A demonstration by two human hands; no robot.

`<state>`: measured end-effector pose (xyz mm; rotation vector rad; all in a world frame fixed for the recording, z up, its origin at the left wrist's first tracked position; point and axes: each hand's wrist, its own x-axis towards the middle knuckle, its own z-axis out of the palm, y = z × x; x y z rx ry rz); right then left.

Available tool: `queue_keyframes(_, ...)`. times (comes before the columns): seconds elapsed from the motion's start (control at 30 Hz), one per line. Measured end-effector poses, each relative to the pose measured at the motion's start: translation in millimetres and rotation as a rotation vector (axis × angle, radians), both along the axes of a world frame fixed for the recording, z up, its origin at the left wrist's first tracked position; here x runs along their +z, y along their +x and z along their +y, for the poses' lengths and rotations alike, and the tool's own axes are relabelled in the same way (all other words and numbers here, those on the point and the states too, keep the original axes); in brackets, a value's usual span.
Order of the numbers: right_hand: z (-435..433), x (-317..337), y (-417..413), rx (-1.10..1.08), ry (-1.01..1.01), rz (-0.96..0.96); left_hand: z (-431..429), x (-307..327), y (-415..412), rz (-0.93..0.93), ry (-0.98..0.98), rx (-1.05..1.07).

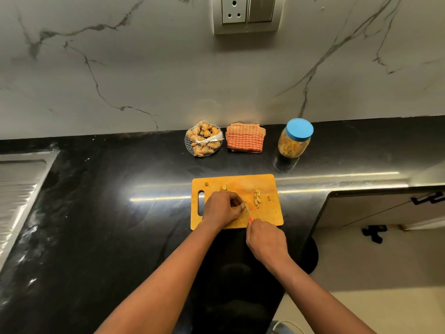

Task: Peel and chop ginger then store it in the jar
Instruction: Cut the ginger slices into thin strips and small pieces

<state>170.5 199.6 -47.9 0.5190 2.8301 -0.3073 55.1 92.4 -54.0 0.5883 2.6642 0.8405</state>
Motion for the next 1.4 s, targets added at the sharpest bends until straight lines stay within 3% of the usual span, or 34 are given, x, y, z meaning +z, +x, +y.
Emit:
queue_keyframes(0.5, 4.3, -2.6, 21.8, -0.015, -0.024, 0.099, -2.5, 0.4, -0.5, -0.054, 0.034, 0.026)
queue_keyframes(1.4, 1.8, -4.4, 14.9, 0.038, 0.006, 0.066, -2.6, 2.0, 1.1, -0.073, 0.056, 0.038)
